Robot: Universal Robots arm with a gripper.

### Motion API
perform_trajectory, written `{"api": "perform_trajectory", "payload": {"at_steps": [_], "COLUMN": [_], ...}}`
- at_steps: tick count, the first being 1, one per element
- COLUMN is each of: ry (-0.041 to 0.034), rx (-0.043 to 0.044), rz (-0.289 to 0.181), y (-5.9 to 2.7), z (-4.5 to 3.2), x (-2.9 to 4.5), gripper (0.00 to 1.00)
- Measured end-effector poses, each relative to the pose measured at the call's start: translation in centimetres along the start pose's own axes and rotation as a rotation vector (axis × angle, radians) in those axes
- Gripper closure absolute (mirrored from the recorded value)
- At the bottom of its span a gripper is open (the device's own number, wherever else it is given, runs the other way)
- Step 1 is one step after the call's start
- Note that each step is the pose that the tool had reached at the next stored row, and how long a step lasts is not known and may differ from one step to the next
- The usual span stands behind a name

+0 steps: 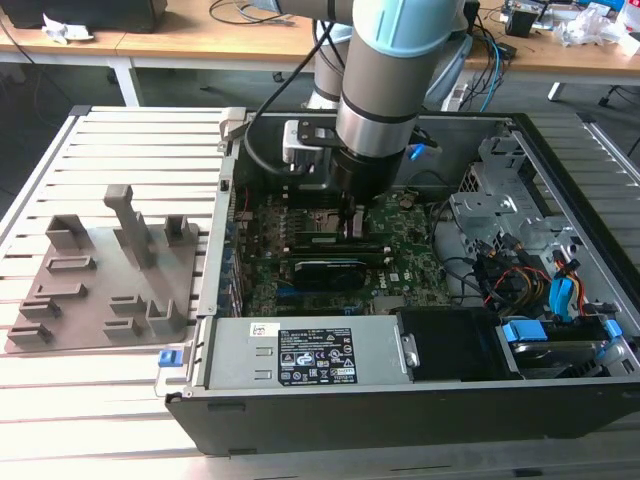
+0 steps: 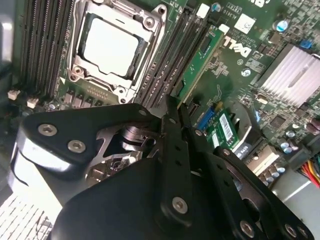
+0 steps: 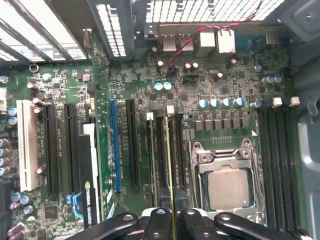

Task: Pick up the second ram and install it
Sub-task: 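Insert the second ram into the second slot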

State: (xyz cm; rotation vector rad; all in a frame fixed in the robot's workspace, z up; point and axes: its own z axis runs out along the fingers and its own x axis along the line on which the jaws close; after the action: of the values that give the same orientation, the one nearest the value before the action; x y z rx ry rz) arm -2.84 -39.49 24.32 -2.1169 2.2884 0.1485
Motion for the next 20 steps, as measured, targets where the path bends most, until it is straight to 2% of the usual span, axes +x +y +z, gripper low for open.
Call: {"api": "perform_trajectory", "payload": {"at_steps": [4,11,16,18,20], "ry": [-0.0001,-0.0001,0.0006,0.0026,0.0079], "rx": [0.0000,0.0000,-0.0002,0.0008,0.0010], "rz": [0.000,0.000,-0.002,-0.003,-0.008], "y": [0.03,0.07,0.06,0.07,0.09], "z": [0.82,1.74,2.00,1.95,1.94], "x": [-0.37,-0.57,-0.58,-0.61,-0.70], "gripper": [0.86,0.86,0.86,0.86,0.86]}}
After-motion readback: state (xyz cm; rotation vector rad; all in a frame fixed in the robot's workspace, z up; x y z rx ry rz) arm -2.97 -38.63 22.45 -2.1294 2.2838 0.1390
